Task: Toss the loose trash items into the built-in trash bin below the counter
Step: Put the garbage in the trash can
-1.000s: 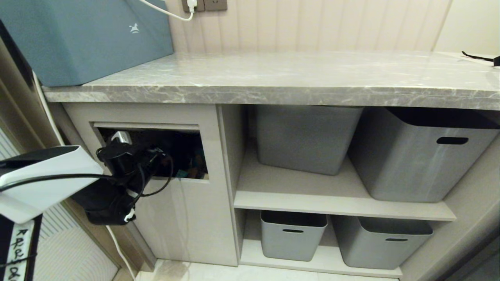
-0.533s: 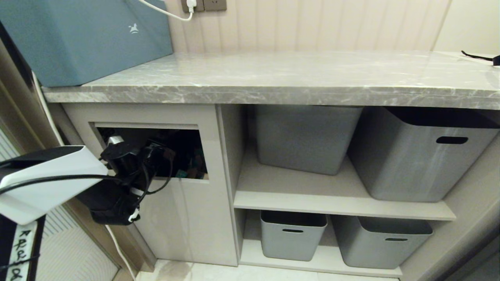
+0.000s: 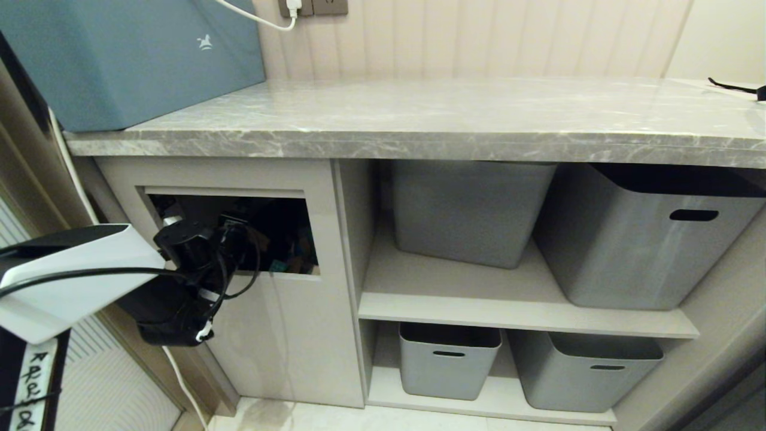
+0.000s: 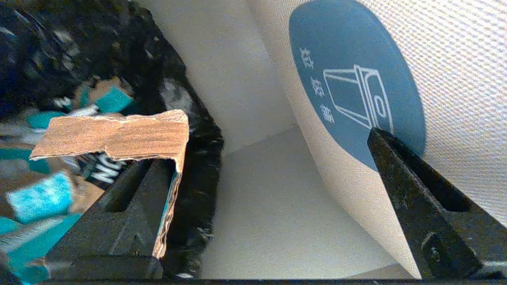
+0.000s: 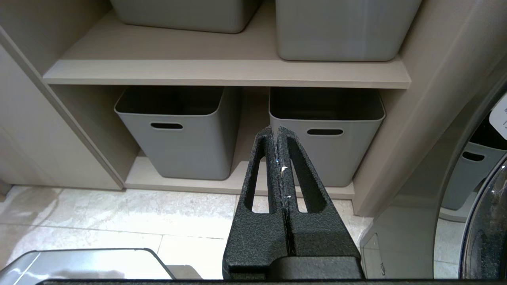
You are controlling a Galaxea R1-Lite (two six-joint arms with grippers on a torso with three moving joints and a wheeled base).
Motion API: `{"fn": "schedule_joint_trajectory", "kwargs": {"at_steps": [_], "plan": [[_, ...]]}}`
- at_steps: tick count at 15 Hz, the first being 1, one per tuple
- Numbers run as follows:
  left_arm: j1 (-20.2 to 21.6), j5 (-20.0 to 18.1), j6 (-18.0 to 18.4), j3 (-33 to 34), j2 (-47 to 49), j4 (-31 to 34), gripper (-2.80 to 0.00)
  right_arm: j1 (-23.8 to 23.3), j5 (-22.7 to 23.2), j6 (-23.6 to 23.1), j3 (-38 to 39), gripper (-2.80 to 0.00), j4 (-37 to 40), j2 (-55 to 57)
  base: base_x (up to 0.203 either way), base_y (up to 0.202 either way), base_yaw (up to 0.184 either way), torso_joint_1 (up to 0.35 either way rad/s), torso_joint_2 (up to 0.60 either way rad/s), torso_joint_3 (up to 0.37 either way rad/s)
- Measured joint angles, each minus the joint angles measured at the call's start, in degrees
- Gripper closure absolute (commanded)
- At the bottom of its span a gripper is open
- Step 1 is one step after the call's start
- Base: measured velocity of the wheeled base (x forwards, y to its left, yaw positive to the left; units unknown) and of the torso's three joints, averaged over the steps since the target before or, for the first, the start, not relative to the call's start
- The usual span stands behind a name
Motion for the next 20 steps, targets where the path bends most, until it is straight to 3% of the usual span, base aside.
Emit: {"fn": "schedule_joint_trajectory", "kwargs": {"at_steps": [5,8,10,13,15,16,18,20], "plan": [[0.0,1.2,-8.9,0.0,-0.3,-0.2,-2.8,0.0,0.0,0.0,0.0,0.0,0.0,0.0,0.0,0.0,0.0,0.0,0.0,0.0],[0.2,1.0,-21.5,0.1,-0.9,-0.7,-2.8,0.0,0.0,0.0,0.0,0.0,0.0,0.0,0.0,0.0,0.0,0.0,0.0,0.0],[0.2,0.6,-26.1,0.7,-1.1,-0.6,-2.8,0.0,0.0,0.0,0.0,0.0,0.0,0.0,0.0,0.0,0.0,0.0,0.0,0.0],[0.3,-2.2,-23.2,1.6,-1.2,-0.4,-2.8,0.0,0.0,0.0,0.0,0.0,0.0,0.0,0.0,0.0,0.0,0.0,0.0,0.0],[0.3,-5.4,-18.6,1.8,-1.2,-0.2,-2.8,0.0,0.0,0.0,0.0,0.0,0.0,0.0,0.0,0.0,0.0,0.0,0.0,0.0],[0.3,-5.9,-16.8,2.1,-1.1,0.4,-2.8,0.0,0.0,0.0,0.0,0.0,0.0,0.0,0.0,0.0,0.0,0.0,0.0,0.0],[0.3,-6.3,-8.7,2.5,-0.5,1.3,-2.8,0.0,0.0,0.0,0.0,0.0,0.0,0.0,0.0,0.0,0.0,0.0,0.0,0.0],[0.1,-6.3,-5.0,2.8,0.1,1.9,-2.8,0.0,0.0,0.0,0.0,0.0,0.0,0.0,0.0,0.0,0.0,0.0,0.0,0.0]]}}
